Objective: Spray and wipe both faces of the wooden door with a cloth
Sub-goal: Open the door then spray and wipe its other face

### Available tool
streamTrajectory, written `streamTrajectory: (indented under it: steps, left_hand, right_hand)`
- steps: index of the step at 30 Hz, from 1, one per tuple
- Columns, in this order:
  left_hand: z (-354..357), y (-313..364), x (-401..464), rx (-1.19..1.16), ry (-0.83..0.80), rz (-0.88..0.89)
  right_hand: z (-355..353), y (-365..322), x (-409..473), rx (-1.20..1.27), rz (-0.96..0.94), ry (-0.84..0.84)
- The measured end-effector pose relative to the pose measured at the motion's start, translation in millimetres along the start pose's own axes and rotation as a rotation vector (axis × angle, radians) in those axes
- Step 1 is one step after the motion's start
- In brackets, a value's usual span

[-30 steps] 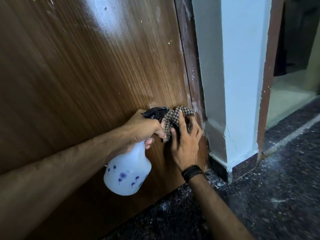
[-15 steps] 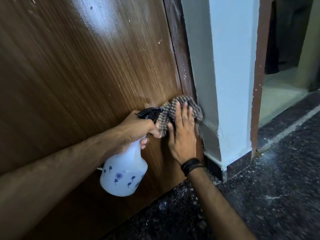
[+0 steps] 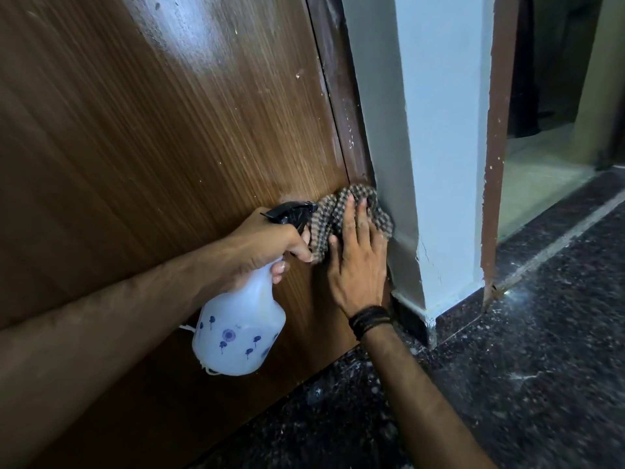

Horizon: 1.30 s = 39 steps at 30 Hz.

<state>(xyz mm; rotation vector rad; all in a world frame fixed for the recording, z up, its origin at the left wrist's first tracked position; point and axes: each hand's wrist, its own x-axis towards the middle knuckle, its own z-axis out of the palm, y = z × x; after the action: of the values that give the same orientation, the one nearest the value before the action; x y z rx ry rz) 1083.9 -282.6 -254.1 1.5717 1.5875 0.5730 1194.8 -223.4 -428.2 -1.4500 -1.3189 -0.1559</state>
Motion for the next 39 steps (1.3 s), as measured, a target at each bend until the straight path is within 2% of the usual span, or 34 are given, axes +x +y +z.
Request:
streamTrajectory:
  steps: [4,7,11,13,19,22,26,28,30,34,39]
  left_hand:
    - [-0.8,-7.3,1.0,0.018,-0.02,0.018]
    - [4.3,-7.8,-0.6,0.046,-0.044,0.028]
    - [12.6,-7.1,-2.2,0.094,-0.086,0.046]
    - [15.0,-7.1,-1.2,0.099,-0.088,0.04]
    - [11.9,-9.2,-0.9,0.095,-0.106,0.014]
    - [14.8,-11.3,-0.3,0.11,-0.115,0.014]
    - [21.1,-17.0,0.7,0.092,-0.141,0.016]
    - [23.7,-22.4,1.8,0.097,-0.144,0.009]
    - [25.8,-29.1,1.6,0.105,-0.159,0.0]
    - [27.2,-41.1,0.1,0.141,-0.2,-0.022]
    - [30.8,-51.1,-0.5,0.155,-0.223,-0.029]
  right_hand:
    - [10.1,19.0,-40.6,0.003,0.119,-0.075]
    - [3.6,15.0,-35.8,0.061,0.169,-0.065]
    - [-12.4,1.7,-4.5,0.042,0.034,-0.053]
    - [-9.5,4.8,-0.6,0.032,0.025,-0.042]
    - [23.3,30.7,-60.2,0.071,0.276,-0.017]
    - [22.5,33.0,-59.6,0.091,0.326,0.002]
    - [6.2,23.2,-33.7,0.087,0.153,0.015]
    - [10.9,20.0,-30.4,0.07,0.144,0.04]
    - [26.0,22.1,-48.3,0.07,0.249,0.035]
    - [47.9,47.9,-91.3,0.132,0.591,-0.033]
    - [52.1,49.8,-100.8,0.143,0.666,-0.041]
